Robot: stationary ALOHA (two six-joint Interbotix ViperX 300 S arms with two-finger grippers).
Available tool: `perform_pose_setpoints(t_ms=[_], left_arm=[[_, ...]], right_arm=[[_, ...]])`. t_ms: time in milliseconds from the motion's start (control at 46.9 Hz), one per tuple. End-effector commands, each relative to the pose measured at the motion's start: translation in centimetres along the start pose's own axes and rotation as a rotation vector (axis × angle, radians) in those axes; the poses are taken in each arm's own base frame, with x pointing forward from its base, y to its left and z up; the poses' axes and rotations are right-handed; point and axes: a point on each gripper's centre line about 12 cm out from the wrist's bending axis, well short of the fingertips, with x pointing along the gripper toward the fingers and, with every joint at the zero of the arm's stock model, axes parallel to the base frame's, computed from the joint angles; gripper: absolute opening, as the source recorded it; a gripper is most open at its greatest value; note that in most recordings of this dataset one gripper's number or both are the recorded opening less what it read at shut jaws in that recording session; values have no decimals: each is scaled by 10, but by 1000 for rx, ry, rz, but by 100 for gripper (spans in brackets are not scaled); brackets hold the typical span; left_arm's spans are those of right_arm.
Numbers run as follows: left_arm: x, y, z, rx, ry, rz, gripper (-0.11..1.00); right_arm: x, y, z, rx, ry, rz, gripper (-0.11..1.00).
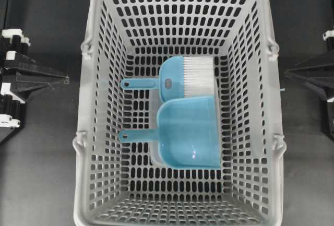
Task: Pick up the dustpan from the shopping basket with the left arm.
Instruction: 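Move the left gripper toward the basket above the dustpan handle, then lower the left gripper into the basket onto the blue dustpan handle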
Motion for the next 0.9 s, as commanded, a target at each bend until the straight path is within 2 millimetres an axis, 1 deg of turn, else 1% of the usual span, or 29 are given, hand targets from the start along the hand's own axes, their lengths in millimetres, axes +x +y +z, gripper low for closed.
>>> perform_pose_setpoints(t_ms=[0,21,85,213,363,512,662,832,875], left_arm=[[5,-4,10,22,-8,-25,6],[5,-4,12,19,-6,-26,6],[8,-4,17,15,12,-25,0],[16,-5,29,9,69,-25,0],[31,-10,44,11,184,-44,0],[49,-13,49,17,319,-48,0],[70,-14,55,23,421,-47,0],[91,-14,54,32,562,-41,0],[95,-15,53,31,594,-40,0]], right_arm=[[3,-1,1,9,0,-7,0],[2,-1,1,13,0,-8,0],[2,-2,-1,30,18,-11,0],[2,-2,-4,33,86,-12,0],[3,-1,-5,32,185,-10,0],[4,-1,3,25,225,-8,0],[3,-1,2,25,251,-8,0],[3,-1,1,23,256,-8,0],[3,-1,1,23,256,-10,2]])
